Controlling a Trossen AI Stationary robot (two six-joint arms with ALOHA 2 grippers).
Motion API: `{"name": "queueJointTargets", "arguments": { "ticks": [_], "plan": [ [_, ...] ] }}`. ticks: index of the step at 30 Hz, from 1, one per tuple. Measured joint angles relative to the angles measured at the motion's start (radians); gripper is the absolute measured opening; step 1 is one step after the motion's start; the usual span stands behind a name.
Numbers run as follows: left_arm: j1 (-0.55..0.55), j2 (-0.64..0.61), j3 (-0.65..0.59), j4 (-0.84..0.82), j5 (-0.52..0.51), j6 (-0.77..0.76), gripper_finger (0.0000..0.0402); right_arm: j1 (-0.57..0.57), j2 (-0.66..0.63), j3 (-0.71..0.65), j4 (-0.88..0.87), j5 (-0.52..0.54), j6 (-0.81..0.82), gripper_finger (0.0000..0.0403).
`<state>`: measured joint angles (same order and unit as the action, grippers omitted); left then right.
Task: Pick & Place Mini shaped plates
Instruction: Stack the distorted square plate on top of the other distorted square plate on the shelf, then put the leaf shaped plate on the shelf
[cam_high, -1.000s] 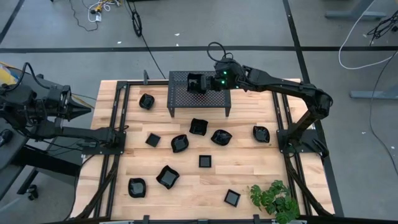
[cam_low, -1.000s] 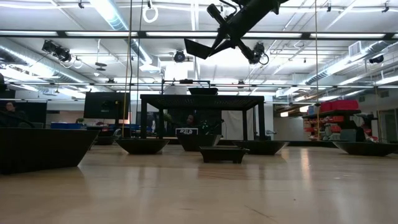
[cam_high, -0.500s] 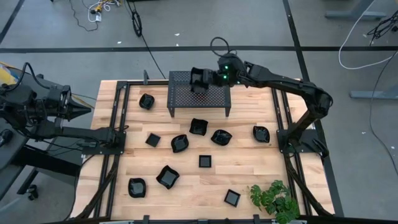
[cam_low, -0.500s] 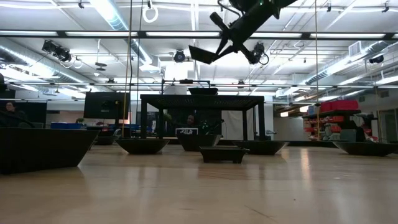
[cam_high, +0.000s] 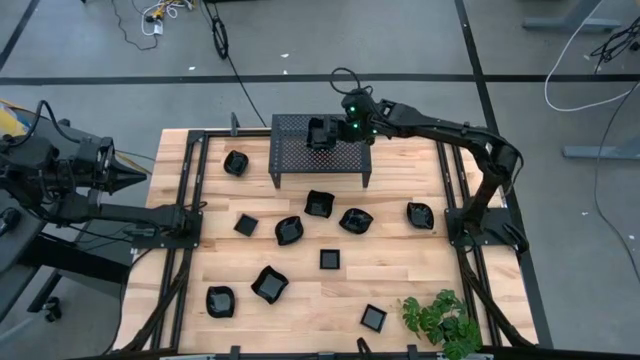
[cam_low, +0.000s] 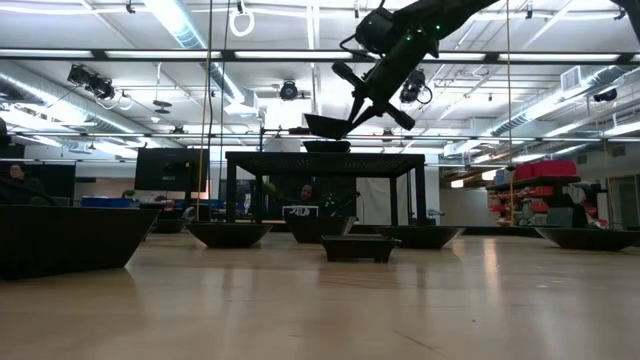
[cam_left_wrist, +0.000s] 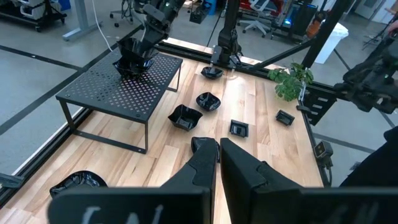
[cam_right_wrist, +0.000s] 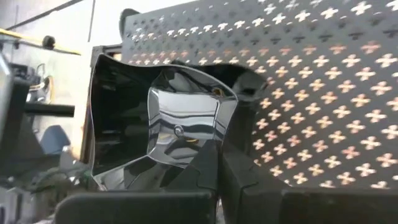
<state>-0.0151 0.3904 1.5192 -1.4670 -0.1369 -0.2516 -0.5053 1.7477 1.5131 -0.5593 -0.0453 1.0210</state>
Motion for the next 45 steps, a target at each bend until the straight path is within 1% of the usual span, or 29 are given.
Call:
{"name": "queueJointTargets", "arguments": {
  "ticks": [8, 11, 14, 23, 28, 33, 37, 41, 45],
  "plan": [
    [0.000, 0.000, 0.000, 0.000, 0.000, 0.000, 0.0025, 0.000, 0.000, 0.000, -0.009, 0.010, -0.008, 0.0004],
    [0.000, 0.000, 0.000, 0.000, 0.000, 0.000, 0.0025, 0.000, 0.000, 0.000, -0.008, 0.010, -0.008, 0.0011],
    [0.000, 0.000, 0.000, 0.000, 0.000, 0.000, 0.0025, 0.000, 0.000, 0.000, -0.008, 0.010, -0.008, 0.0029],
    [0.000, 0.000, 0.000, 0.000, 0.000, 0.000, 0.0025, 0.001, -0.003, 0.000, -0.009, 0.010, -0.013, 0.0102],
    [0.000, 0.000, 0.000, 0.000, 0.000, 0.000, 0.0025, 0.014, -0.049, 0.000, -0.018, 0.012, -0.098, 0.0123],
    [0.000, 0.000, 0.000, 0.000, 0.000, 0.000, 0.0025, 0.059, -0.119, 0.000, -0.087, 0.015, -0.258, 0.0127],
    [0.000, 0.000, 0.000, 0.000, 0.000, 0.000, 0.0025, 0.122, -0.164, -0.001, -0.158, 0.050, -0.352, 0.0126],
    [0.000, 0.000, 0.000, 0.000, 0.000, 0.000, 0.0025, 0.185, -0.196, -0.040, -0.199, 0.070, -0.375, 0.0126],
    [0.000, 0.000, 0.000, 0.000, 0.000, 0.000, 0.0025, 0.247, -0.239, -0.139, -0.199, 0.071, -0.374, 0.0126]
  ]
}}
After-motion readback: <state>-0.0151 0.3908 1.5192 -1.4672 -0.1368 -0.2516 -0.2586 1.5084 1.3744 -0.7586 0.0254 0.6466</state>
